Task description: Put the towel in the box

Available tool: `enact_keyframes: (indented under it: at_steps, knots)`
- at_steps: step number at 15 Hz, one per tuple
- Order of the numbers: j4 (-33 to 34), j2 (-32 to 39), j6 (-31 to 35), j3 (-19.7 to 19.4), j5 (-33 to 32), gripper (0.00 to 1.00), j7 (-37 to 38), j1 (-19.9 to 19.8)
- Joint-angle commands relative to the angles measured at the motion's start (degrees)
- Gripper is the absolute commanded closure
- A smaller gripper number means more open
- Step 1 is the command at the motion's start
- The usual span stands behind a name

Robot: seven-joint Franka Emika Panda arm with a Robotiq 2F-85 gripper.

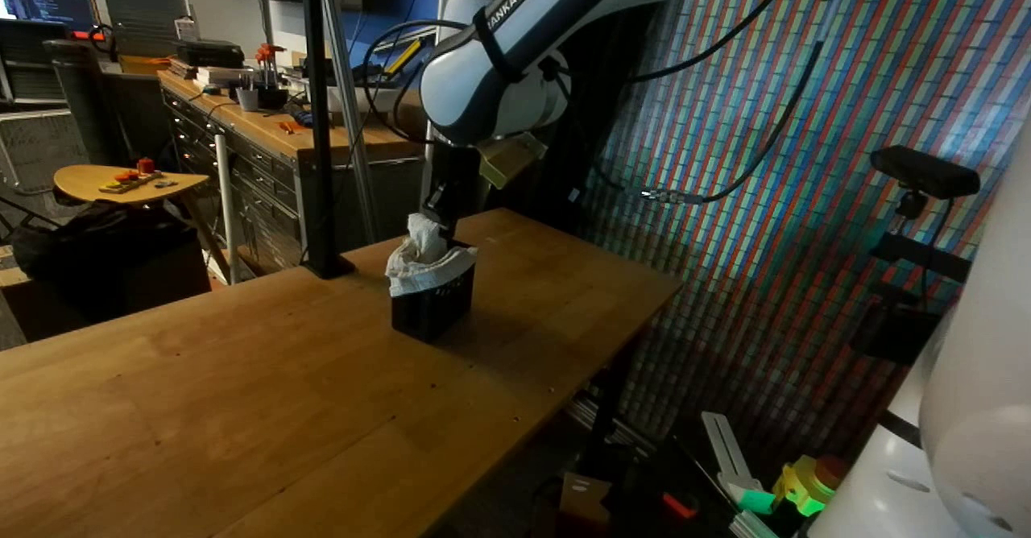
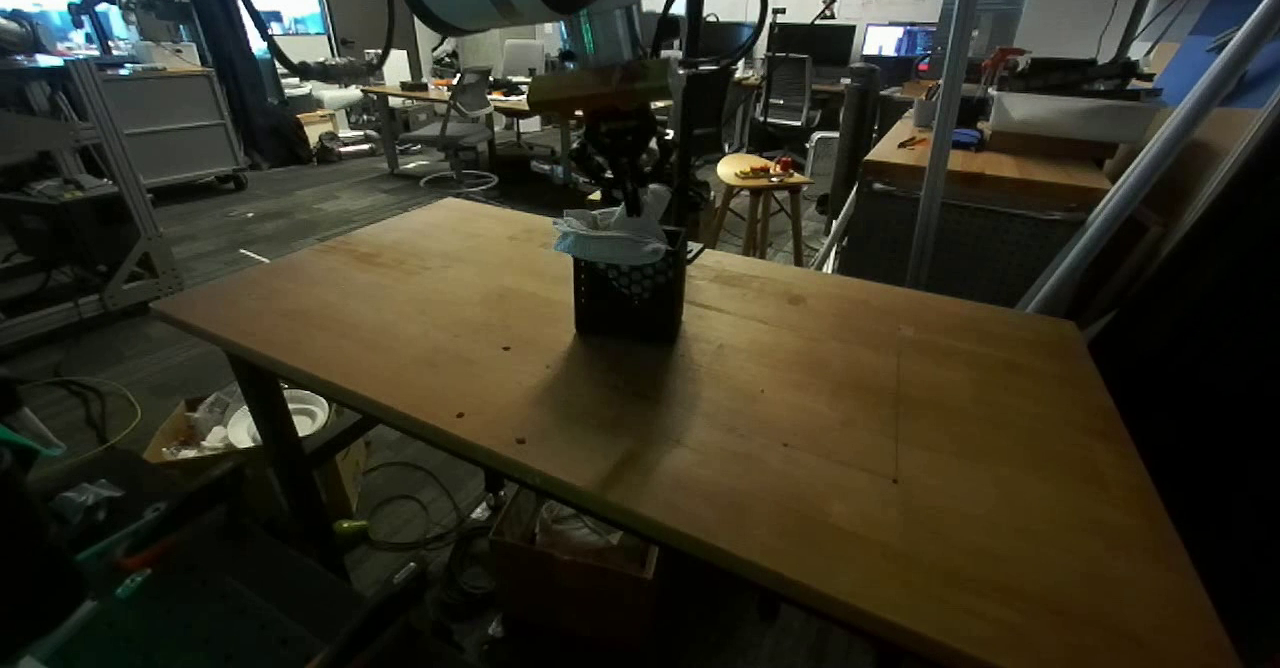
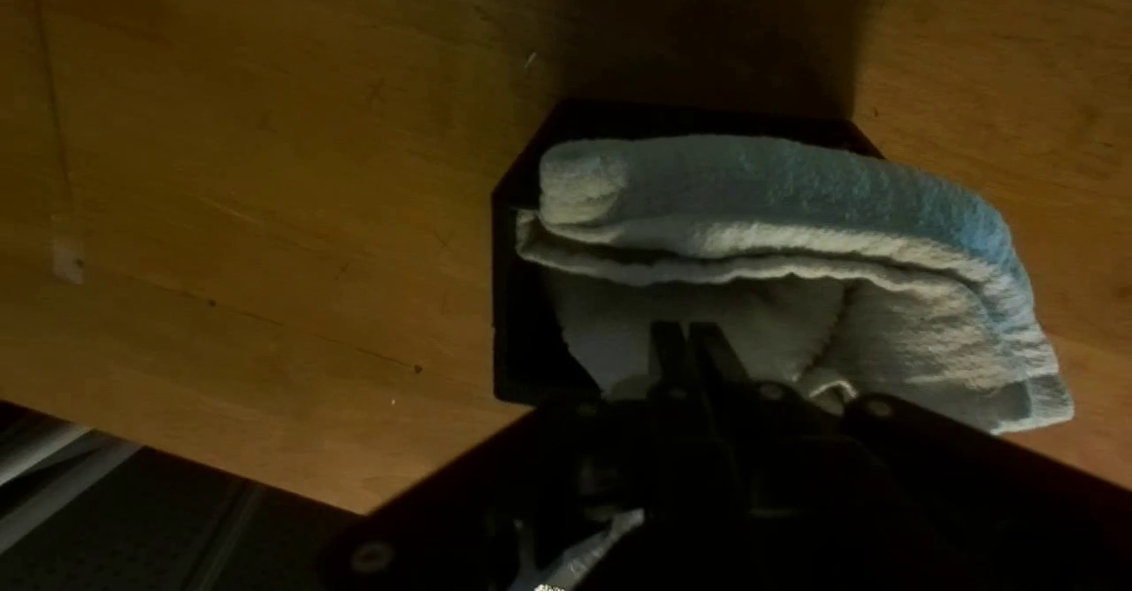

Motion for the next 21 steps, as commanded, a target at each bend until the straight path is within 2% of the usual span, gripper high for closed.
enact_keyframes:
  at_steps: [1, 7, 10, 13, 15, 19, 21]
  knots:
    - [-1.7, -4.4, -0.9, -1.0, -4.0, 0.92, 3.7, 2.1]
    - [0.2, -4.5, -0.2, -0.6, -4.9, 0.87, 3.5, 3.1]
    - [1.2, -2.5, 0.5, -0.5, -3.7, 0.60, 2.3, 3.1]
    - [2.0, -0.3, 1.3, -0.4, -2.6, 0.41, 1.1, 2.8]
    - [3.3, 1.9, 1.9, -0.3, -1.7, 0.38, -0.1, 2.5]
    - [7.0, 5.9, 2.1, 0.1, -0.4, 0.48, -2.6, 1.6]
    - [8.7, 7.7, 2.2, 0.3, 0.2, 0.49, -3.7, 1.2]
